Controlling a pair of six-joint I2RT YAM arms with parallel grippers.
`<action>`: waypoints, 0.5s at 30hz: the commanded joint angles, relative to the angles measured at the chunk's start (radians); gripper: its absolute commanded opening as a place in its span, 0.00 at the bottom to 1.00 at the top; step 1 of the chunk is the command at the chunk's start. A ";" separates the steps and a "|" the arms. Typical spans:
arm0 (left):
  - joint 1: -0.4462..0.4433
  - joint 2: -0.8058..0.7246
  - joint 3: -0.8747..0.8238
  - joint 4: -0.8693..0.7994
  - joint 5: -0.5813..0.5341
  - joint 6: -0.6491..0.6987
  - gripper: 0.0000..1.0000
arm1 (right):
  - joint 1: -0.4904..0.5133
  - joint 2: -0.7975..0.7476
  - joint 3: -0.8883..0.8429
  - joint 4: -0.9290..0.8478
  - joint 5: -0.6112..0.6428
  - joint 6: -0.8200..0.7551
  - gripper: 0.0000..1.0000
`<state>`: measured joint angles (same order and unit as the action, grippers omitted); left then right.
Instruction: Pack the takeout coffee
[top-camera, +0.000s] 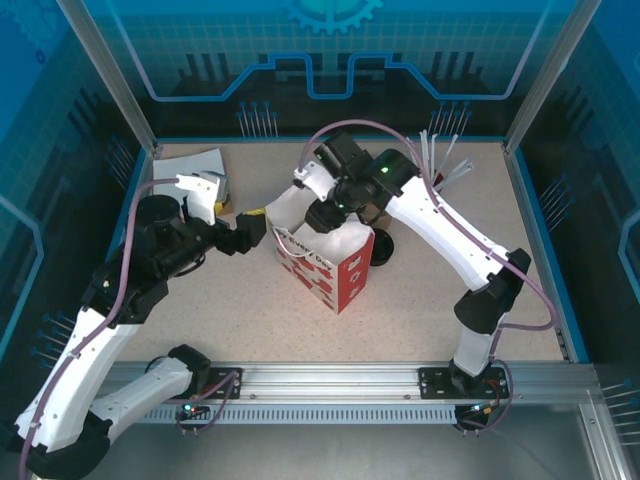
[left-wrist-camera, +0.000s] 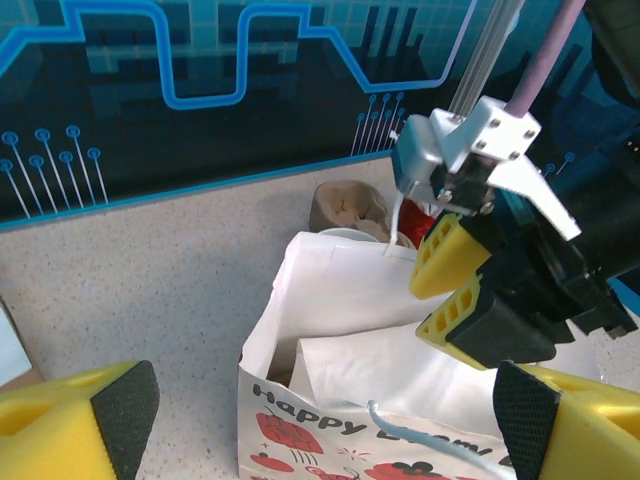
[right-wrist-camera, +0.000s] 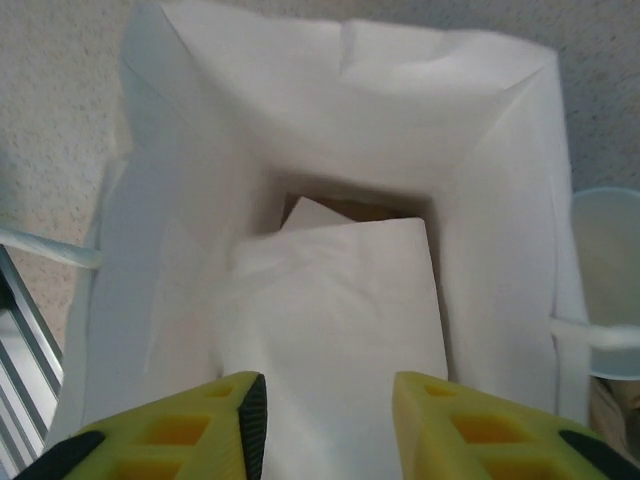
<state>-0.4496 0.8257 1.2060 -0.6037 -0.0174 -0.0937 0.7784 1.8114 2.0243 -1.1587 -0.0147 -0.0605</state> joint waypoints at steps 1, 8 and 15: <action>0.002 -0.011 -0.005 -0.008 -0.035 -0.029 0.90 | 0.012 0.040 0.002 -0.052 0.017 0.013 0.37; 0.002 -0.014 0.007 -0.040 -0.062 -0.033 0.91 | 0.013 0.048 0.015 -0.057 0.027 0.036 0.34; 0.002 -0.006 0.013 -0.097 -0.092 -0.163 0.91 | -0.015 -0.130 0.016 0.008 -0.006 0.065 0.45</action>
<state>-0.4496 0.8227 1.2049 -0.6571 -0.0750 -0.1730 0.7776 1.8080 2.0243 -1.1778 -0.0010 -0.0185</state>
